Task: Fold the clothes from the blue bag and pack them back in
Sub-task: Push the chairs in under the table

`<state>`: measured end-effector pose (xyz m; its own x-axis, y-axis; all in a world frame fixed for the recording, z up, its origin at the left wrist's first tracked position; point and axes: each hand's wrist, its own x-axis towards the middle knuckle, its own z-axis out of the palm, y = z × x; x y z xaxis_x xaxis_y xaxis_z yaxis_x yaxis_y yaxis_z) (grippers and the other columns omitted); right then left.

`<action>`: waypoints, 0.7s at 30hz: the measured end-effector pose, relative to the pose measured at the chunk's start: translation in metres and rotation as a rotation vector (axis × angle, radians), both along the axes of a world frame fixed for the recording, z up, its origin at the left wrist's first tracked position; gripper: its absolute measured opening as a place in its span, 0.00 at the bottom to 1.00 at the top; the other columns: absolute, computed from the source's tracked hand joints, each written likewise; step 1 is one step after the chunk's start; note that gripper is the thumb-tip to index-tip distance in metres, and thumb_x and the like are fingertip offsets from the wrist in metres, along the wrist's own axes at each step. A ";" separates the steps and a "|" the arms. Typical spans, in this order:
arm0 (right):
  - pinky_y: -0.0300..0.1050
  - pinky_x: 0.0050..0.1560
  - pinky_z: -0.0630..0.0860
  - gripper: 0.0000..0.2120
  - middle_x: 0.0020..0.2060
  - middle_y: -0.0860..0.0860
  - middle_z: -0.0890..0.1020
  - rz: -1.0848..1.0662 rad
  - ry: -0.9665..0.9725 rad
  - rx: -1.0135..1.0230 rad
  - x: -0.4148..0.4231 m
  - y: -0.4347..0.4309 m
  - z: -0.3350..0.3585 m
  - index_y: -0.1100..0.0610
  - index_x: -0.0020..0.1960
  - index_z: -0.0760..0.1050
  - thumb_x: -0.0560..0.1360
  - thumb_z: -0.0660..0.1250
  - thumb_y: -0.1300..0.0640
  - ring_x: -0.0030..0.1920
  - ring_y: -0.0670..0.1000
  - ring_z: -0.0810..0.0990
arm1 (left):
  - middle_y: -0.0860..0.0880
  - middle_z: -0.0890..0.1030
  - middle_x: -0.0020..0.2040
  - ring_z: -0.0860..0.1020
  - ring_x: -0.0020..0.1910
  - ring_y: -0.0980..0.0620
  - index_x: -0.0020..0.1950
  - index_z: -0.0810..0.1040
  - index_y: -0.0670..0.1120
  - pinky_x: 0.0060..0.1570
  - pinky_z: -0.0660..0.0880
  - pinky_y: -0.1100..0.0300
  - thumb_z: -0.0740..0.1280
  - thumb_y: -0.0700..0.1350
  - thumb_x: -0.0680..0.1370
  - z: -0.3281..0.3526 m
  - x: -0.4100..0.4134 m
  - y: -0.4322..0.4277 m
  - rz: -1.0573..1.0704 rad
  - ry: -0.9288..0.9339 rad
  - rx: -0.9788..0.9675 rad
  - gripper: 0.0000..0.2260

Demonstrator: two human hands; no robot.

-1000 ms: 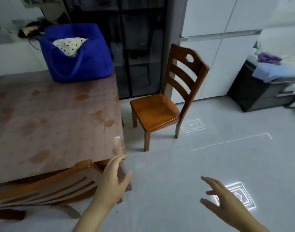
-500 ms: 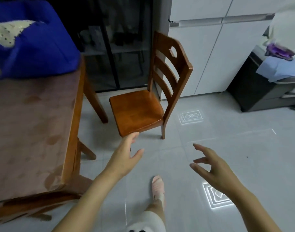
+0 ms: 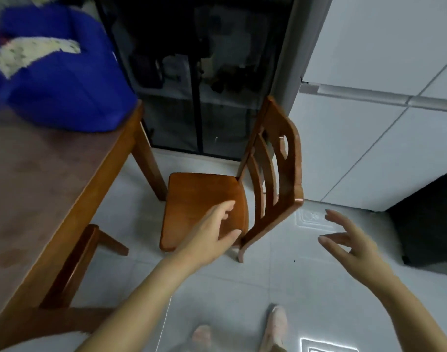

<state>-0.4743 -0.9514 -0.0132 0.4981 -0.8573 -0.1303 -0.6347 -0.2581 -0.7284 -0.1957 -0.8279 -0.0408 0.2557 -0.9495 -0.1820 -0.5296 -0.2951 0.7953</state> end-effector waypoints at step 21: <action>0.55 0.58 0.74 0.30 0.70 0.51 0.67 0.316 -0.069 -0.029 0.165 -0.312 -0.018 0.49 0.74 0.57 0.75 0.63 0.47 0.65 0.58 0.72 | 0.61 0.63 0.72 0.62 0.67 0.63 0.74 0.57 0.60 0.61 0.64 0.64 0.76 0.59 0.65 -0.011 -0.047 -0.136 0.364 0.239 0.153 0.43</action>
